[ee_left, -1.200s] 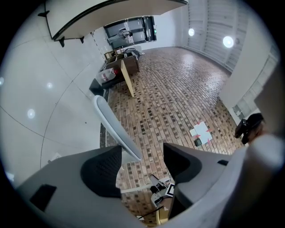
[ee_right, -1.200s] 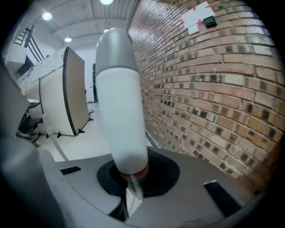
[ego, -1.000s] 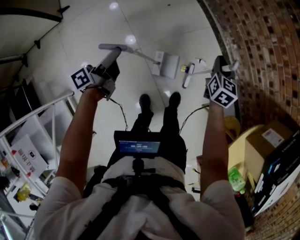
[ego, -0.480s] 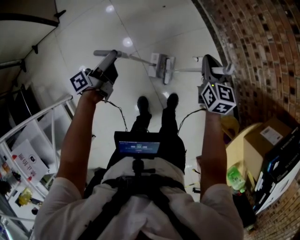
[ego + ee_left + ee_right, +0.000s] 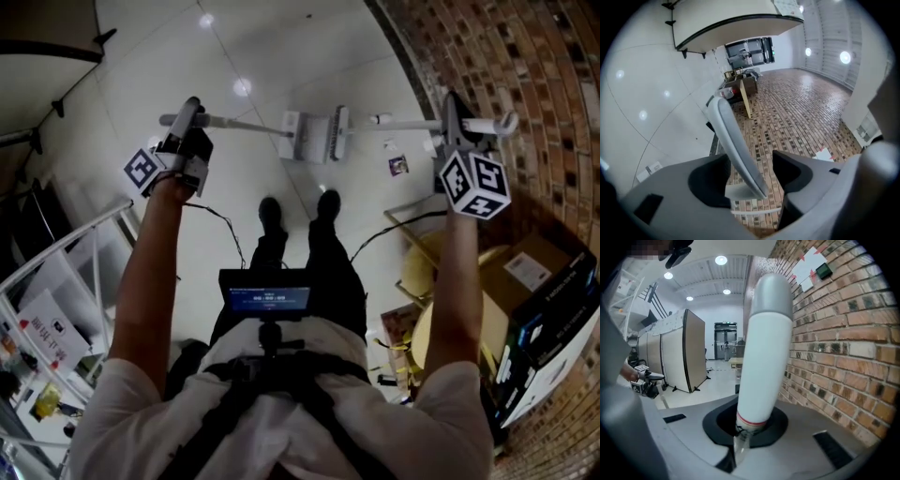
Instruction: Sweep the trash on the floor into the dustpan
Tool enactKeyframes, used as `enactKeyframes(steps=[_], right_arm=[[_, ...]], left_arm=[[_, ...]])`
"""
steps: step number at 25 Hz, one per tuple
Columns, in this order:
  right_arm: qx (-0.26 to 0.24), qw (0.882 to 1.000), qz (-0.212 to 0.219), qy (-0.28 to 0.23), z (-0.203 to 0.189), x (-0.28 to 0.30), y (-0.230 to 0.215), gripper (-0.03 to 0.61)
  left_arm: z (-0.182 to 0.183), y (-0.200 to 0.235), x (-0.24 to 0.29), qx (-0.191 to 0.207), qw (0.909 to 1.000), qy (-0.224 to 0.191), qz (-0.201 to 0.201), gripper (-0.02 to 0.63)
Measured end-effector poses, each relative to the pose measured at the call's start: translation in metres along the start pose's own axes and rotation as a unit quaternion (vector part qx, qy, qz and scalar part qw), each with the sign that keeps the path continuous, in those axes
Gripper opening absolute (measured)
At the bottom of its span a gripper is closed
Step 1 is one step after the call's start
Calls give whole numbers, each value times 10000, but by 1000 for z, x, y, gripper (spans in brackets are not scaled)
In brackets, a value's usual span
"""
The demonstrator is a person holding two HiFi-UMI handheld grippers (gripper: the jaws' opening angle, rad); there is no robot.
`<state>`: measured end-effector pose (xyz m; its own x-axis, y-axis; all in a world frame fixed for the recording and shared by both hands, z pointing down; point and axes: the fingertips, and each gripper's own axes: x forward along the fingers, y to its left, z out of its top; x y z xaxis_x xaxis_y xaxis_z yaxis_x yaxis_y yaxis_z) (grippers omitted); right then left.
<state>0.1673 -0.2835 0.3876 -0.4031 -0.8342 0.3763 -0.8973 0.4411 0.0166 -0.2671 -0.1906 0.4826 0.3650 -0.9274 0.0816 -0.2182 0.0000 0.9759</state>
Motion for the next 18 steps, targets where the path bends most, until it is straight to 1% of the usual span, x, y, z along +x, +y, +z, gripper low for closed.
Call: enactKeyframes(steps=[1,3,5,8,11,12,13,14,16,18], right_arm=[[-151,9999,-7,-5,6,3,-6,2],[-521,9986,-7,-9,18,9,-18,2],[-990,9951,-20,-27,31,14,-29,2],[-1687,9856,-2,-79,47,21,-40,2],[-2094,9778,-36,-58,36,36,-53,2],[-2104,9775,-123,-21,24,43,-61,2],[-2010,9793,-247,33,10,52,-71,2],[-1802,9828,-398,104,-6,61,-81,0],[-1094,9907,-768,273,-42,77,-104,0],[-203,9923,-1167,357,-72,84,-128,2]], left_arm=[[3,3,0,-68,9998,-154,40,246],[6,4,1,-182,9992,-368,-16,72],[-1,-1,6,-226,9990,-310,-212,58],[-13,-13,12,-260,9980,-247,-526,37],[-23,-27,16,-339,9949,-374,-877,25],[-27,-30,17,-356,9940,-401,-954,20],[-32,-32,18,-378,9935,-425,-986,14],[-37,-33,18,-414,9933,-453,-980,12],[-48,-32,17,-509,9931,-504,-930,12],[-57,-31,14,-545,9931,-503,-904,12]])
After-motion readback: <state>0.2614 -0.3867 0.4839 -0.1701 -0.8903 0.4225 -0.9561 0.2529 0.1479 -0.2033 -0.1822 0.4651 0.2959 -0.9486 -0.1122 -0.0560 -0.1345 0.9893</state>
